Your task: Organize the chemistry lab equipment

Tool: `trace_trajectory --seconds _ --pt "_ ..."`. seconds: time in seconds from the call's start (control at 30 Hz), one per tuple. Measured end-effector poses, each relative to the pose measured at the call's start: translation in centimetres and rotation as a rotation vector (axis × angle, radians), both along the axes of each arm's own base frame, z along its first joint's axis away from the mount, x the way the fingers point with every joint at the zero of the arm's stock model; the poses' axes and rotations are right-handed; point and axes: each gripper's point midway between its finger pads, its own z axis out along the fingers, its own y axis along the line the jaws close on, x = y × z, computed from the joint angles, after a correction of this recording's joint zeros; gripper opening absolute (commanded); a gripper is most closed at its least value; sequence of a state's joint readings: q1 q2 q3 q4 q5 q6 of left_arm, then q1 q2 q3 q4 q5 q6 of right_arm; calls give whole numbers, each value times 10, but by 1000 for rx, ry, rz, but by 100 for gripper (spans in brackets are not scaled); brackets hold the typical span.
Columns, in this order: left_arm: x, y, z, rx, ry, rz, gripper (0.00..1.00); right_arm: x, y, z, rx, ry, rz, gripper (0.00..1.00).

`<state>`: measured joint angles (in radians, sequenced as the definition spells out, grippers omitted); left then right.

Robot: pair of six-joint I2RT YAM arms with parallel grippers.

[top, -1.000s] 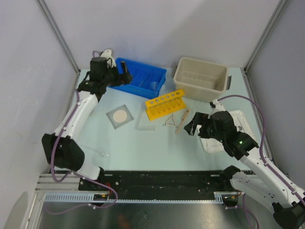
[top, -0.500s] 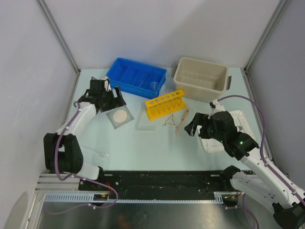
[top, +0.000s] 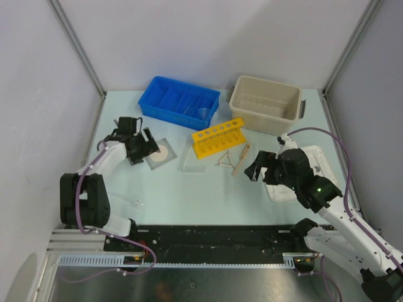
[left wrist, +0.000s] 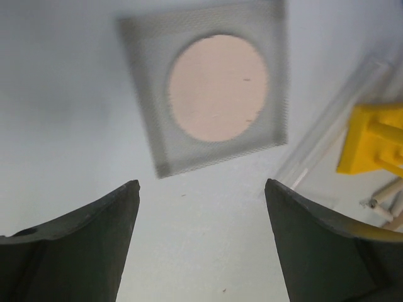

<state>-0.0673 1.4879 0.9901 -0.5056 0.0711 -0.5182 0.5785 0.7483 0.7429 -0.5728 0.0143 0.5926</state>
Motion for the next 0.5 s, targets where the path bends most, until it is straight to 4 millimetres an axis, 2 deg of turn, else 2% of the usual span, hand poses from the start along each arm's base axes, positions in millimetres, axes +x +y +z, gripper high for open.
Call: trace_trajectory --seconds 0.1,0.2,0.37,0.5 --pt "-16 23 -8 -20 43 129 86 -2 -1 -5 -3 6 -1 96" --pt "-26 46 -6 -7 35 248 85 -3 -2 -5 -2 5 -1 96" --pt "-30 67 14 18 -26 390 84 -4 -2 -4 1 0 0 96" --pt "-42 84 11 47 10 495 83 -4 -2 -4 -1 -1 1 96"
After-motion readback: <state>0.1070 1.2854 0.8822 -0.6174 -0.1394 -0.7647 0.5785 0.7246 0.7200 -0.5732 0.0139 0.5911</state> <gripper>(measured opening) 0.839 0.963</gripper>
